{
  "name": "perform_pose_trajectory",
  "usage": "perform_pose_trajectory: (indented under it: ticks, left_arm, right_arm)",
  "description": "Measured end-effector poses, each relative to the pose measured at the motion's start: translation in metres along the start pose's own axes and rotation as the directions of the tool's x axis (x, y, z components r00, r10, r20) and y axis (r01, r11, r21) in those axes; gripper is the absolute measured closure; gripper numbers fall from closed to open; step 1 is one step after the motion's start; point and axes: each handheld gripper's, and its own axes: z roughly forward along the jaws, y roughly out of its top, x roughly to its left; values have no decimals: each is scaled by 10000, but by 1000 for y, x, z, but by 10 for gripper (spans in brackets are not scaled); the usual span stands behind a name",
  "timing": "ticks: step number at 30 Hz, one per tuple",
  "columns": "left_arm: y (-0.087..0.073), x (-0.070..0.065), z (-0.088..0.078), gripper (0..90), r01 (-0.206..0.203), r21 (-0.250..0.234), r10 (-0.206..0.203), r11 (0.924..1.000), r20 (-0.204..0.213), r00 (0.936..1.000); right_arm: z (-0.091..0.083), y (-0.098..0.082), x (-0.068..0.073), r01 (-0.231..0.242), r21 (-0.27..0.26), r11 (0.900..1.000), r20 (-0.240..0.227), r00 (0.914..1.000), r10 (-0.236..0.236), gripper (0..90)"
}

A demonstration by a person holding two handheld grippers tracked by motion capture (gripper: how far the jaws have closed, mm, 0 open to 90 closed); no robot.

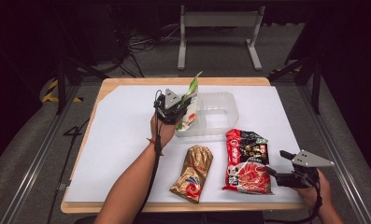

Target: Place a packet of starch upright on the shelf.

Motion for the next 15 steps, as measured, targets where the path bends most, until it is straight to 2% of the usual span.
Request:
perform_pose_trajectory:
  ticks: [4,6,9,10,12,14,15]
  left_arm:
    - [-10,2,-11,766,-192,423,176,9989,378,9991]
    - [-15,2,-16,766,-704,642,681,9954,375,9970]
    - [-17,3,-18,804,-744,741,709,9945,480,9963]
    - [-18,3,-17,804,-1009,922,959,9906,568,9938]
    - [-20,0,-15,861,-1207,1051,1146,9871,622,9915]
    - [-21,-3,-12,878,-1648,1373,1531,9767,915,9840]
    - [-23,-4,-11,881,-1731,1573,1565,9723,1122,9813]
  right_arm:
    - [1,0,0,45,9,10000,-42,10000,-45,178]
    - [1,0,0,-9,42,10000,-28,10000,10,177]
    - [1,0,0,19,35,10000,-45,10000,-19,177]
    - [1,0,0,19,35,10000,-45,10000,-19,177]
    - [2,1,0,9,64,10000,-74,10000,-9,177]
    - [2,1,1,47,72,10000,-103,9999,-46,177]
    - [2,1,1,63,61,10000,-130,9999,-62,177]
